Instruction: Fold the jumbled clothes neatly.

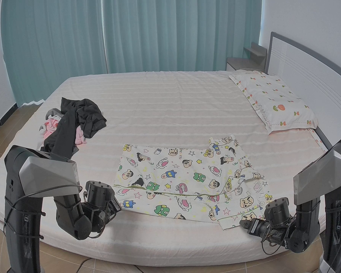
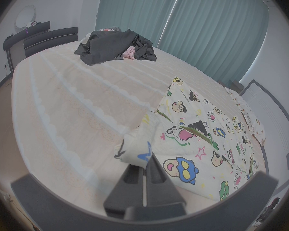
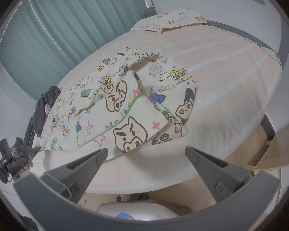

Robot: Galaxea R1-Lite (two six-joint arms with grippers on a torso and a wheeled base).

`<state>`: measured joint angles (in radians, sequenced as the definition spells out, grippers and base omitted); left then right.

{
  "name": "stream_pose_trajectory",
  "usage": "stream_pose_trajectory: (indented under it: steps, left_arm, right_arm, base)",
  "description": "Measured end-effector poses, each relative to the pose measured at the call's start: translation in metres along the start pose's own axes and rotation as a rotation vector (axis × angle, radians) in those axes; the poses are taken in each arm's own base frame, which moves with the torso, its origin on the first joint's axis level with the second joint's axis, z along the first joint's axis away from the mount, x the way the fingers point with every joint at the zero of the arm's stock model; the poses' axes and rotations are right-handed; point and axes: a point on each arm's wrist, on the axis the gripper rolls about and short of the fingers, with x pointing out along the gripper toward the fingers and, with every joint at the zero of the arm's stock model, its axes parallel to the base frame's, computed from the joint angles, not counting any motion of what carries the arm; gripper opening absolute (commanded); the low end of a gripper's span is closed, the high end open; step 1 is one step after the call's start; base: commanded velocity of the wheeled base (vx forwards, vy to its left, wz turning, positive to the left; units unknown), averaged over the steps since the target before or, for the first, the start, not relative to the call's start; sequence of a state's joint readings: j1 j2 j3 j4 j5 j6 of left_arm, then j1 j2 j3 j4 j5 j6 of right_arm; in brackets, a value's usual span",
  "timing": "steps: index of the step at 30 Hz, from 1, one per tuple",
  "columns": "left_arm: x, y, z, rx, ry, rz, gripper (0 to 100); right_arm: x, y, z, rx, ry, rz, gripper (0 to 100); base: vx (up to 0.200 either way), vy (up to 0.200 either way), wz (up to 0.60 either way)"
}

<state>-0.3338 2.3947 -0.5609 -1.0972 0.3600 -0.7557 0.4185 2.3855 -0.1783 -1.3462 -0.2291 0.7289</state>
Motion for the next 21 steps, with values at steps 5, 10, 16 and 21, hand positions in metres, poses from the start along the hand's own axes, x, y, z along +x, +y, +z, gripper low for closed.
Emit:
stream_pose_trajectory:
  steps: [5, 10, 16, 21]
  left_arm:
    - [0.0, 0.0, 0.0, 0.0, -0.001, -0.001, 0]
    - [0.0, 0.0, 0.0, 0.001, -0.001, -0.002, 0]
    - [0.0, 0.0, 0.0, 0.004, 0.001, -0.002, 0]
    - [0.001, 0.002, 0.001, 0.002, 0.003, 0.004, 0]
  right_arm:
    - [0.01, 0.002, 0.001, -0.004, 0.003, -0.041, 100]
    - [0.019, 0.007, 0.008, 0.014, -0.036, -0.049, 100]
    - [0.02, 0.005, 0.01, 0.024, -0.043, -0.055, 100]
    - [0.02, 0.003, 0.012, 0.036, -0.049, -0.059, 100]
  base:
    - [0.0, 0.0, 0.0]
    - [0.0, 0.0, 0.0]
    - [0.0, 0.0, 0.0]
    - [0.0, 0.0, 0.0]
